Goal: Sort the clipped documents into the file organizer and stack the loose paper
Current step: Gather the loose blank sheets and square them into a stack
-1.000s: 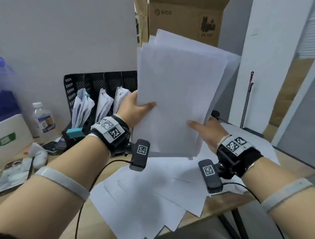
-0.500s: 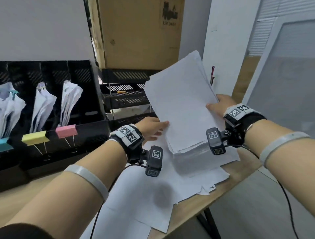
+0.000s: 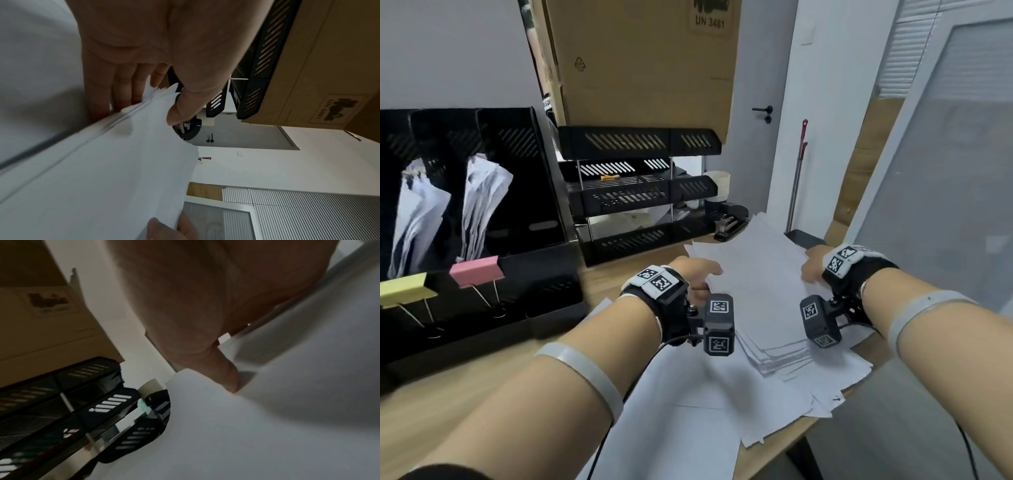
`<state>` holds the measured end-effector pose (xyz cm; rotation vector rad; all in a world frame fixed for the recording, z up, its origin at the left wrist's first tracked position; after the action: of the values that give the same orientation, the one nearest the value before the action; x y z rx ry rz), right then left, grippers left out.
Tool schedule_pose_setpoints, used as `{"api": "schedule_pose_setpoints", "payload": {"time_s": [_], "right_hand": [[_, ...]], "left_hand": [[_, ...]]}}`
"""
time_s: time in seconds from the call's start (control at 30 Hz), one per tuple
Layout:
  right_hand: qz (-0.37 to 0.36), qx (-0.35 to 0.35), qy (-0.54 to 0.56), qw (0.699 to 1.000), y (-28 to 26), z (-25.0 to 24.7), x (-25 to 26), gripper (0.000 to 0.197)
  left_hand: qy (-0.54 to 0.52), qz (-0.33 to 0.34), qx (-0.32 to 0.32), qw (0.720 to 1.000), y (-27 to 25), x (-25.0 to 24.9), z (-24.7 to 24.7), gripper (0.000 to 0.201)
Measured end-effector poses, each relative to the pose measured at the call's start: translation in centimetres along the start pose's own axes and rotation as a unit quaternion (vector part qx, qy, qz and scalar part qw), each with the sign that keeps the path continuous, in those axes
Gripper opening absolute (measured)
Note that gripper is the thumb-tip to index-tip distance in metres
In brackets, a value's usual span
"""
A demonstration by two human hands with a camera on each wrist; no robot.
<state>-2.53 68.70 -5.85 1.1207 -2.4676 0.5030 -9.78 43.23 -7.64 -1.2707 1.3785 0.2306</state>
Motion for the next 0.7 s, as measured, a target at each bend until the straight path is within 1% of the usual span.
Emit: {"api": "schedule_pose_setpoints", "payload": {"time_s": [0.13, 0.2, 0.23, 0.3, 0.33, 0.37, 0.43, 0.5, 0.57, 0.6, 0.63, 0.67, 0.7], "right_hand": [[-0.019, 0.004, -0.001, 1.0, -0.8, 0.7, 0.7, 0.055], [-0.031, 0.011, 0.011, 0.999, -1.1, 0.8, 1.0, 0.055], [-0.033, 0.018, 0.008, 0.999, -1.1, 0.9, 1.1, 0.056], [-0.031, 0.038, 0.01, 0.999, -1.9, 0.9, 1.3, 0.064], [-0.025, 0.048, 0.026, 0.998, -2.2, 0.8, 1.4, 0.066], [-0.014, 0.057, 0.055, 0.997, -2.4, 0.7, 1.3, 0.064], [0.014, 0.062, 0.119, 0.991, -3.2, 0.6, 1.0, 0.051], [0.024, 0.062, 0.13, 0.989, -3.9, 0.4, 0.7, 0.037], [0.029, 0.068, 0.124, 0.99, -4.5, 0.2, 0.4, 0.029], [0.033, 0.075, 0.129, 0.988, -5.0, 0.2, 0.4, 0.028], [0.032, 0.083, 0.132, 0.987, -5.3, 0.3, 0.4, 0.027], [0.033, 0.093, 0.132, 0.986, -5.9, 0.4, 0.5, 0.027], [0.031, 0.098, 0.133, 0.986, -6.3, 0.6, 0.6, 0.027]], "left_hand": [[0.079, 0.007, -0.01, 0.997, 0.2, 0.6, 1.1, 0.036], [0.094, 0.018, -0.029, 0.995, 0.4, 1.1, 1.4, 0.048], [0.122, 0.026, -0.035, 0.992, 0.4, 1.1, 1.3, 0.054], [0.189, 0.058, -0.079, 0.977, 0.0, 0.9, 0.4, 0.057], [0.197, 0.074, -0.101, 0.972, -0.1, 0.7, -0.3, 0.055], [0.19, 0.09, -0.114, 0.971, -0.3, 0.5, -1.2, 0.051], [0.171, 0.107, -0.149, 0.968, -0.9, 0.4, -3.6, 0.046], [0.163, 0.092, -0.157, 0.97, -1.9, 0.7, -5.9, 0.039], [0.194, 0.057, -0.149, 0.968, -3.4, 1.4, -7.7, 0.03], [0.215, 0.038, -0.148, 0.965, -3.7, 2.0, -8.5, 0.032], [0.236, 0.025, -0.139, 0.961, -4.0, 2.6, -9.0, 0.039], [0.242, 0.017, -0.124, 0.962, -4.3, 3.2, -9.1, 0.048], [0.223, 0.01, -0.113, 0.968, -4.1, 3.8, -9.2, 0.055]]}}
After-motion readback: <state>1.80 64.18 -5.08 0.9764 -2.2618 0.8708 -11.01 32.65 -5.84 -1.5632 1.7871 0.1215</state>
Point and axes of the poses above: each hand's wrist, its own y-axis towards the middle knuckle, its own z-axis out of the palm, x = y × z, the point moved 4 cm from there along y, towards the middle knuckle, and after that the axes turned 14 degrees about y, right-handed, at the moved point
